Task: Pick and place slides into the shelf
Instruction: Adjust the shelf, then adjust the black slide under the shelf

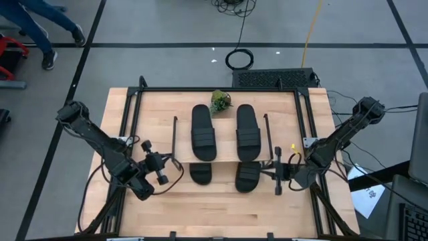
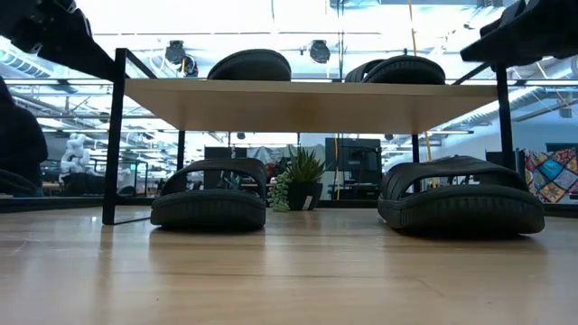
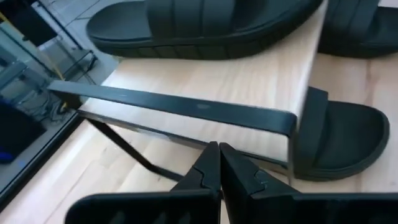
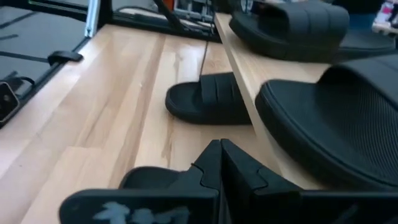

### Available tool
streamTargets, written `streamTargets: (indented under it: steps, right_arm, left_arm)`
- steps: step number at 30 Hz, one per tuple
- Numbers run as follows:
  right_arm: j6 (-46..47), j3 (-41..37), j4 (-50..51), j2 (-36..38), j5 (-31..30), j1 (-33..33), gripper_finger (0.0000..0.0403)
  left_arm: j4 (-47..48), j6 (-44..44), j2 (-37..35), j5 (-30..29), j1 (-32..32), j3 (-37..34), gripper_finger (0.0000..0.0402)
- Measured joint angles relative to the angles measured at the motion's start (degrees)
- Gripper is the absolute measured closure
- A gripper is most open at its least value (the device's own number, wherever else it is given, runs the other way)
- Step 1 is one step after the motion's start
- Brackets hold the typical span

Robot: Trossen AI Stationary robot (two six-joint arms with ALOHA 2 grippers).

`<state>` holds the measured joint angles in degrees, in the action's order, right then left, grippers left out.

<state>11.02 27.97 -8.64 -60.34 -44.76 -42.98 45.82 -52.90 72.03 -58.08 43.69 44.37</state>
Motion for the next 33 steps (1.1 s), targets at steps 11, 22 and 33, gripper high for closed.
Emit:
streamTargets:
  steps: [11,22,33]
  right_arm:
    - [-5.06,0.02,-10.35,-1.49,7.36,-1.15,0.0403]
    - [-6.92,15.77,1.62,-11.64,2.92,-11.82,0.0403]
    - [24.46,26.16,19.2,-30.75,2.68,-15.01,0.0403]
  left_arm:
    - [7.85,-8.1,-0.02,-0.51,5.04,1.91,0.0401]
    - [1.14,-10.22,2.67,-4.47,18.47,1.91,0.0401]
    - [-19.54,6.69,12.05,-3.59,20.27,1.89,0.0401]
